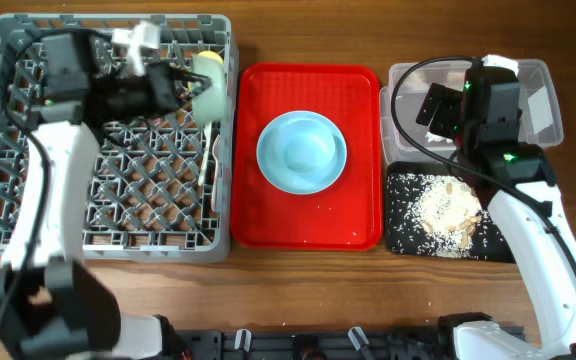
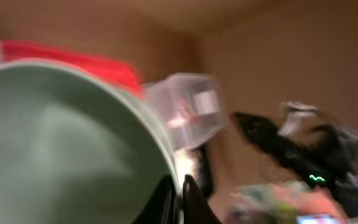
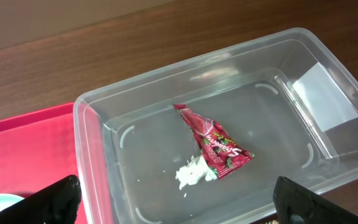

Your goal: Sort waste into correct bins and load items into the dishwasher rack

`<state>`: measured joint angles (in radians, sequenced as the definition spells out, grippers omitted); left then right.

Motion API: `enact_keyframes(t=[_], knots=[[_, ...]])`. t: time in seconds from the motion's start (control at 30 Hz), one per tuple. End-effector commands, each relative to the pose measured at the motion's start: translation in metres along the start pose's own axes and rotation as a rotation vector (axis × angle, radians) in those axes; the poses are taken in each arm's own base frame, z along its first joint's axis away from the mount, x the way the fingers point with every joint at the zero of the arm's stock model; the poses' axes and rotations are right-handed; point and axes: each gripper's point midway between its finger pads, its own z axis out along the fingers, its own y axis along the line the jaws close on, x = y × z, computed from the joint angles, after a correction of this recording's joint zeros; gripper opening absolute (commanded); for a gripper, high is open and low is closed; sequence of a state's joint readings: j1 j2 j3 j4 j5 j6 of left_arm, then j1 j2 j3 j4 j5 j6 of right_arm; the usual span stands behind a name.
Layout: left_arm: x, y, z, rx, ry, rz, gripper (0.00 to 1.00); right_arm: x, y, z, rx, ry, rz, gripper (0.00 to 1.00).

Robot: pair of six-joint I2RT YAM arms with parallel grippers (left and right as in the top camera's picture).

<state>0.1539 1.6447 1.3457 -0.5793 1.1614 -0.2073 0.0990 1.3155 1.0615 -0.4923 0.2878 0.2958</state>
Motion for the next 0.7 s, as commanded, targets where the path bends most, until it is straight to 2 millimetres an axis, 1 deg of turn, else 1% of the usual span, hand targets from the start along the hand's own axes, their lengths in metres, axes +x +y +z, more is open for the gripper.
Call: enact_keyframes(t=[0.0,0.07,0.1,0.13,0.2,0.4,0.67], knots=[[-0.002,-0.002,0.001,0.381,0.108,-0.136,0.06,-0.003,0.001,0.001,-0.006,-0.001,-0.003,1.00],[-0.004,0.027,0.013,0.376,0.128,-0.234,0.04,-0.003,0.001,0.001,-0.006,0.000,-0.003,1.00],[-0.002,0.046,0.020,0.371,0.141,-0.306,0.04,-0.003,0.001,0.001,-0.006,-0.001,-0.003,1.00],[0.001,0.058,0.024,0.368,0.147,-0.352,0.04,-0.003,0.001,0.001,-0.006,0.000,-0.003,1.00],[0.002,0.073,0.026,0.364,0.145,-0.386,0.04,-0.003,0.001,0.001,-0.006,0.000,-0.003,1.00],[-0.002,0.082,0.017,0.354,0.115,-0.392,0.04,-0.003,0.001,0.001,-0.006,0.000,-0.003,1.00],[0.000,0.086,0.014,0.346,0.113,-0.443,0.04,-0.003,0.001,0.001,-0.006,-0.001,-0.003,1.00]])
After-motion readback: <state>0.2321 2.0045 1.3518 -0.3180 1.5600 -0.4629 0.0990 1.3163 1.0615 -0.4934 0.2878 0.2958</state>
